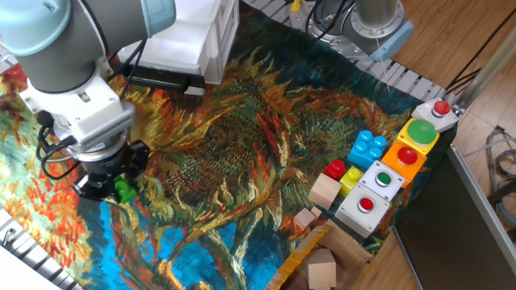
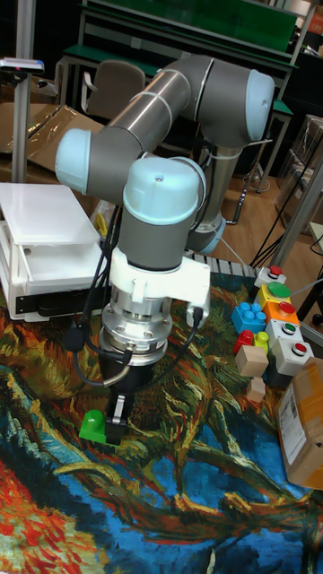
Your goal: Put things in the drawer
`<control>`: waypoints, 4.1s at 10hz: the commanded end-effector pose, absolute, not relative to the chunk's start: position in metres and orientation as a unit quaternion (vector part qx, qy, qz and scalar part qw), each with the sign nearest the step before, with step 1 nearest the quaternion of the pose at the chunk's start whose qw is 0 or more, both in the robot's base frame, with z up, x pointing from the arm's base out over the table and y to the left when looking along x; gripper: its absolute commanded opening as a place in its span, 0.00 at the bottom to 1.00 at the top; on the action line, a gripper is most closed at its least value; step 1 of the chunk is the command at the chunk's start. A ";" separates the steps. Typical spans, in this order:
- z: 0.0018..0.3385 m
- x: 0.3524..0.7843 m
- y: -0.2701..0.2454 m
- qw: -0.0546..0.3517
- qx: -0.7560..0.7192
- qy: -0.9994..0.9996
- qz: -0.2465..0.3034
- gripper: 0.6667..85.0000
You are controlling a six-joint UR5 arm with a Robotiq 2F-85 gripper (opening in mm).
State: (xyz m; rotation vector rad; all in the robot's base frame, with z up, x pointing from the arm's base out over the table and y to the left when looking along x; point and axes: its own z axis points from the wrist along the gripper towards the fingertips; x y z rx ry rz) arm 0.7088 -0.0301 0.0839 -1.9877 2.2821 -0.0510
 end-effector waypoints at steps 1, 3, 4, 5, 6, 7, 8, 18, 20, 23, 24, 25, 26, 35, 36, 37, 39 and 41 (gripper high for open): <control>0.100 0.706 -0.043 0.055 -0.631 0.773 -0.036 0.01; 0.133 0.671 -0.055 0.039 -0.625 0.779 -0.025 0.01; 0.149 0.653 -0.057 0.035 -0.619 0.785 -0.011 0.01; 0.158 0.647 -0.060 0.032 -0.618 0.785 -0.013 0.01; 0.158 0.652 -0.061 0.038 -0.623 0.781 -0.022 0.01; 0.158 0.656 -0.058 0.047 -0.622 0.782 -0.022 0.01; 0.159 0.659 -0.057 0.053 -0.622 0.781 -0.024 0.01; 0.222 0.586 -0.077 0.038 -0.617 0.786 -0.021 0.01; 0.219 0.595 -0.076 0.051 -0.601 0.797 -0.023 0.01; 0.213 0.559 -0.101 0.064 -0.544 0.836 0.004 0.01; 0.211 0.544 -0.113 0.062 -0.542 0.838 0.003 0.01; 0.211 0.538 -0.122 0.062 -0.538 0.841 -0.002 0.01; 0.211 0.539 -0.123 0.063 -0.530 0.845 -0.005 0.01; 0.233 0.489 -0.137 0.054 -0.469 0.881 0.015 0.01; 0.233 0.485 -0.142 0.054 -0.466 0.883 0.016 0.01; 0.234 0.494 -0.153 0.059 -0.469 0.881 -0.011 0.01; 0.234 0.498 -0.150 0.070 -0.448 0.891 -0.007 0.01; 0.231 0.512 -0.152 0.072 -0.433 0.899 -0.012 0.01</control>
